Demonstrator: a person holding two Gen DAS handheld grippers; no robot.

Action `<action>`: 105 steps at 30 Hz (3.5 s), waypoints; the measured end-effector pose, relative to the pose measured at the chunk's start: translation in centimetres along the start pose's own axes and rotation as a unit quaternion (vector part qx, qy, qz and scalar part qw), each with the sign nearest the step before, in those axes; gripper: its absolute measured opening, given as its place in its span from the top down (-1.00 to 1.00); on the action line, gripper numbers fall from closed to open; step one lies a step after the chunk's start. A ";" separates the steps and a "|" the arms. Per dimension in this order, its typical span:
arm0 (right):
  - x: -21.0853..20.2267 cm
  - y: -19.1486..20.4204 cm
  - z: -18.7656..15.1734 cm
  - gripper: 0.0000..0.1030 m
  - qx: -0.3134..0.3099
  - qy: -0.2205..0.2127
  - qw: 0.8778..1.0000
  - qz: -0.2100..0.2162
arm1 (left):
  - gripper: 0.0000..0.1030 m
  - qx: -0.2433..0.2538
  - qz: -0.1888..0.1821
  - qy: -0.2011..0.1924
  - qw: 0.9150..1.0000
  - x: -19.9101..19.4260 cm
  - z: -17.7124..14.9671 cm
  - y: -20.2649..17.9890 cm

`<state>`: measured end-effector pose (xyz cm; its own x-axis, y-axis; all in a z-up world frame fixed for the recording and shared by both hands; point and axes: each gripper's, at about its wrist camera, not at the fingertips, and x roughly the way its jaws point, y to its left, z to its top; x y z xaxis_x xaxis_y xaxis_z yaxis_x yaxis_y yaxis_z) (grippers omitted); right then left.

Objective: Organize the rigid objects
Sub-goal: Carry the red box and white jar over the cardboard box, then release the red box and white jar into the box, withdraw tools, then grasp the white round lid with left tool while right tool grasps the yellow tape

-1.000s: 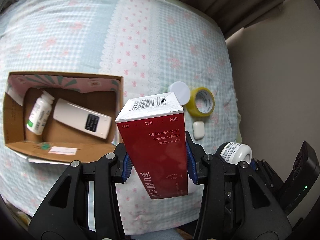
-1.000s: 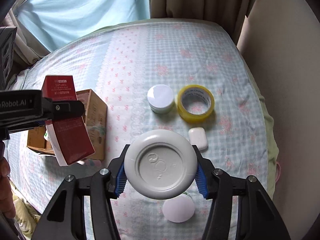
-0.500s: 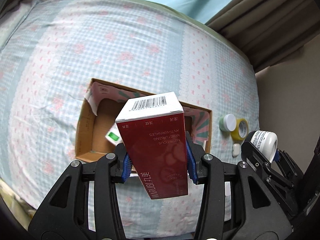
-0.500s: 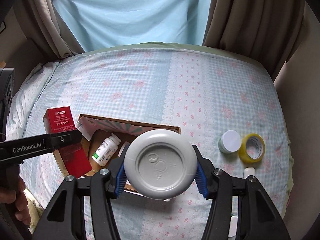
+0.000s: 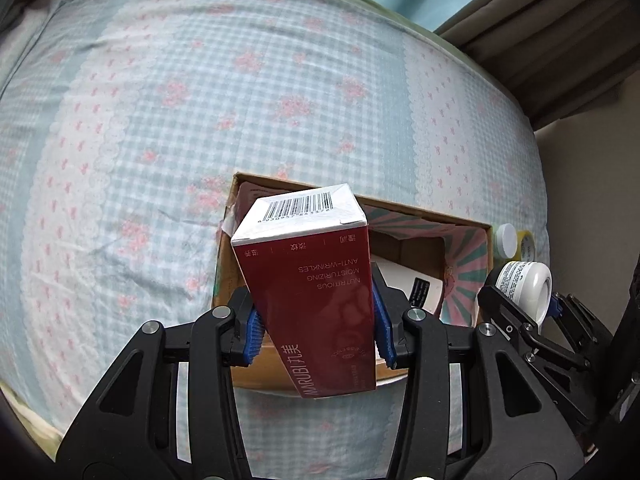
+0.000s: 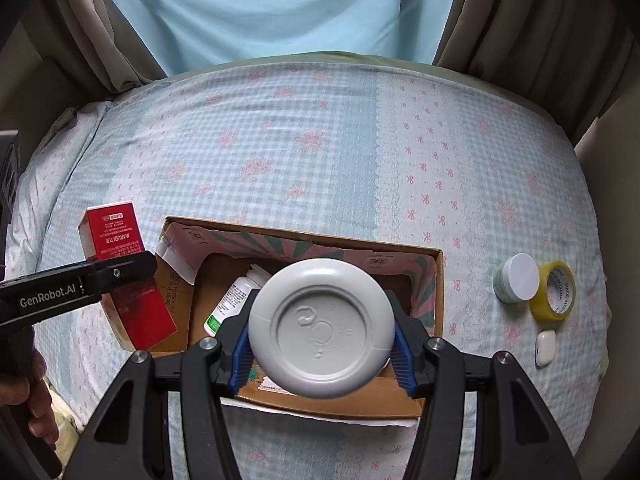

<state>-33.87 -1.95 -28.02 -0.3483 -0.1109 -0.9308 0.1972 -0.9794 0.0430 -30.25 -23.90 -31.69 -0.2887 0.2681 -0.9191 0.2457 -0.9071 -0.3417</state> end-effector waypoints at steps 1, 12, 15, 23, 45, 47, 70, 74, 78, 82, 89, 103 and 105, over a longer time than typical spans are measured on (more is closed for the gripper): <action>0.8 0.1 -0.3 -0.02 0.000 0.008 1.000 0.000 | 0.22 0.005 0.001 0.006 1.000 0.7 0.1 0.2; 8.6 0.1 -4.8 -0.02 0.019 0.083 0.996 0.006 | 0.22 0.065 0.025 0.044 0.997 7.2 -0.4 0.8; 9.3 0.3 -5.3 -0.02 0.017 0.089 0.996 0.009 | 0.22 0.086 0.033 0.049 0.995 7.9 -0.8 0.5; 10.2 0.7 -4.9 -0.07 -0.005 0.094 0.996 -0.005 | -0.86 0.097 0.002 0.048 0.994 8.3 -0.5 0.0; 7.1 -0.2 -6.0 -1.00 -0.038 0.033 0.999 -0.010 | -1.00 0.134 0.048 0.002 0.990 4.5 -2.2 -2.5; 6.6 -0.3 -6.1 -1.00 -0.039 0.029 0.999 -0.009 | -1.00 0.133 0.051 -0.002 0.990 3.9 -2.5 -2.6; -5.6 -8.4 -8.5 -1.00 -0.016 -0.045 0.998 0.036 | -1.00 0.118 0.113 -0.097 0.982 -4.6 -10.8 -10.7; -8.4 -13.3 -9.6 -1.00 0.002 -0.061 0.998 0.034 | -1.00 0.118 0.071 -0.097 0.986 -4.5 -13.5 -14.9; -11.1 -18.5 -10.6 -1.00 -0.006 -0.082 0.997 0.004 | -1.00 0.167 0.056 -0.088 0.980 -3.0 -16.5 -20.7; -12.3 -23.6 -11.1 -1.00 -0.011 -0.087 0.996 -0.034 | -1.00 0.207 0.027 -0.076 0.975 -1.4 -18.9 -26.1; -11.4 -30.8 -11.4 -1.00 -0.006 -0.093 0.995 -0.040 | -1.00 0.281 -0.007 -0.062 0.958 2.1 -22.9 -33.2; 2.1 -37.3 -11.1 -1.00 -0.063 -0.085 0.994 0.000 | -1.00 0.371 -0.044 0.003 0.928 16.9 -30.5 -38.1; 4.2 -37.6 -11.0 -1.00 -0.075 -0.080 0.994 0.003 | -1.00 0.372 -0.048 0.003 0.927 18.3 -30.9 -38.4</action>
<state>-32.65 36.25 -37.52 -0.4861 -0.1532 -0.8604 0.3290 -0.9442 -0.0178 -16.38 25.81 -41.41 -0.2695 0.3592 -0.8935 -0.4886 -0.8506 -0.1946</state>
